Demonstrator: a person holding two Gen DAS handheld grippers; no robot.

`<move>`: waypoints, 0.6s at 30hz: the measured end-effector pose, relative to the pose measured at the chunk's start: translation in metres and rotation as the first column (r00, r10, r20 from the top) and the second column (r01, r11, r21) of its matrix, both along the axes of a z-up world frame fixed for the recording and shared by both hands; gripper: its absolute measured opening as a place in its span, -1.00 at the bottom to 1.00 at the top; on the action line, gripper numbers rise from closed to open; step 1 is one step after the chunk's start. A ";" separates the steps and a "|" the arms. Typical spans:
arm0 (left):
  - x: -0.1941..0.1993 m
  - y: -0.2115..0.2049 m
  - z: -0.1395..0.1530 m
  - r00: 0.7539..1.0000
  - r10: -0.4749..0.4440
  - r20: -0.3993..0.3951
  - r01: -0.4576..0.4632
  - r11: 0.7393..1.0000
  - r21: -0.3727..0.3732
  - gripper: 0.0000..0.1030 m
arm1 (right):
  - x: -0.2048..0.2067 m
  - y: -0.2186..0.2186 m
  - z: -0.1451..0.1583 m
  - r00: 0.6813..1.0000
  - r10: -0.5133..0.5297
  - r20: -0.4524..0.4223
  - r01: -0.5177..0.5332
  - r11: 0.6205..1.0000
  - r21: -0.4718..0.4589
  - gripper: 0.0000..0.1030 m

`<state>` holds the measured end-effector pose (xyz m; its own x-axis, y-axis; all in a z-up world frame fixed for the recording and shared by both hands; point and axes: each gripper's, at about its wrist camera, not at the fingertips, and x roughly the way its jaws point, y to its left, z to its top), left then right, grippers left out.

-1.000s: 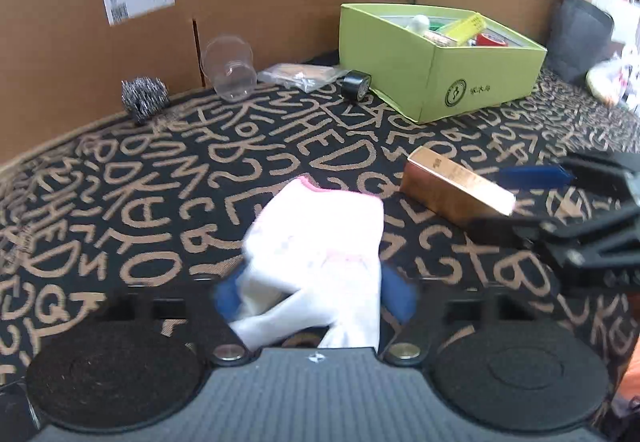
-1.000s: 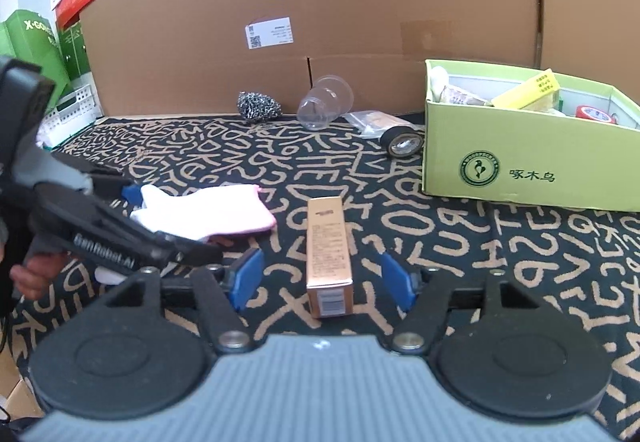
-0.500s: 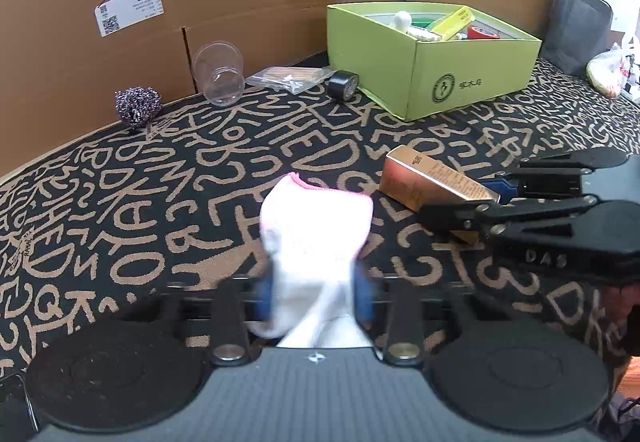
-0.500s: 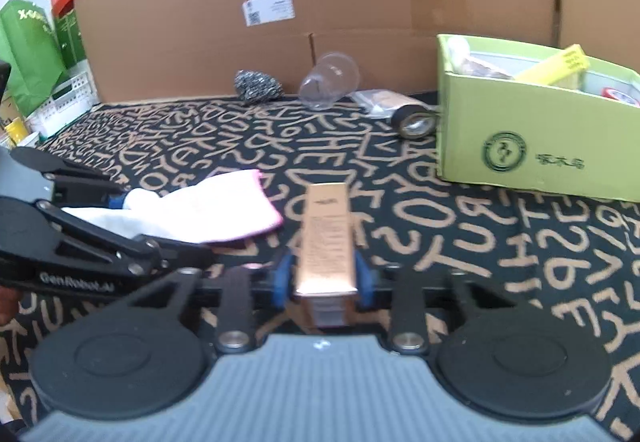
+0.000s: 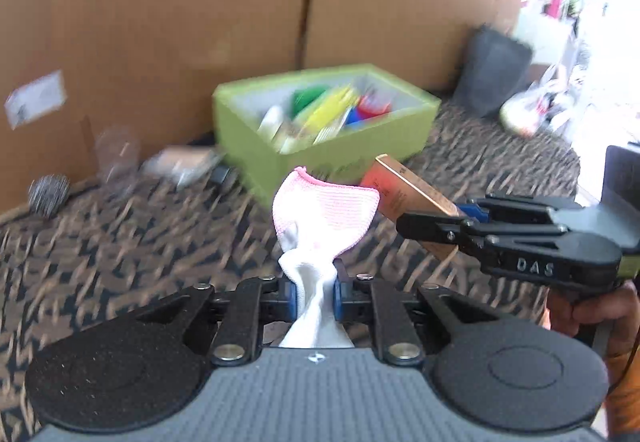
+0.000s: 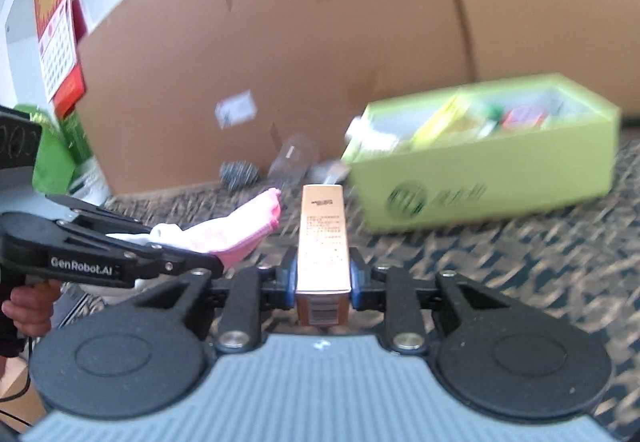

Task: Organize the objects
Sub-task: 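Carry the glove and brown-gold box over the shoebox and open both tools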

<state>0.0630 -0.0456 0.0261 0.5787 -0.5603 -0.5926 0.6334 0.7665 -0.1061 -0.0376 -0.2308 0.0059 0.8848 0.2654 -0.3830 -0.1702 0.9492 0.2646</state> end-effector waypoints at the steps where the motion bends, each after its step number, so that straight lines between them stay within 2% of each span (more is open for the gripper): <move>1: 0.004 -0.007 0.008 1.000 -0.006 0.020 0.006 1.000 -0.012 -0.71 | -0.001 -0.006 0.007 1.000 -0.009 0.023 0.009 1.000 -0.004 -0.54; 5: 0.026 -0.039 0.036 0.996 -0.008 0.094 0.012 0.999 -0.041 -0.71 | 0.001 -0.030 0.034 0.992 -0.071 0.105 0.078 0.995 -0.064 -0.54; 8: 0.055 -0.062 0.050 0.996 0.010 0.089 -0.003 0.997 -0.075 -0.71 | 0.009 -0.047 0.051 0.982 -0.115 0.150 0.131 0.986 -0.101 -0.54; 11: 0.085 -0.089 0.053 0.993 0.063 0.100 -0.058 0.997 -0.058 -0.71 | 0.026 -0.066 0.063 0.970 -0.167 0.175 0.193 0.971 -0.142 -0.54; 13: 0.104 -0.103 0.051 0.992 0.091 0.085 -0.087 0.995 -0.051 -0.71 | 0.041 -0.079 0.067 0.965 -0.195 0.176 0.222 0.963 -0.154 -0.54; 18: 0.150 -0.132 0.032 0.995 0.100 -0.018 -0.101 0.994 -0.038 -0.71 | 0.084 -0.111 0.063 0.951 -0.265 0.158 0.293 0.936 -0.193 -0.54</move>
<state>0.2126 -0.1776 0.0576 0.6238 -0.5223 -0.5814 0.5512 0.8214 -0.1466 0.0462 -0.3423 0.0688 0.9566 -0.0742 -0.2819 0.0909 0.9948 0.0465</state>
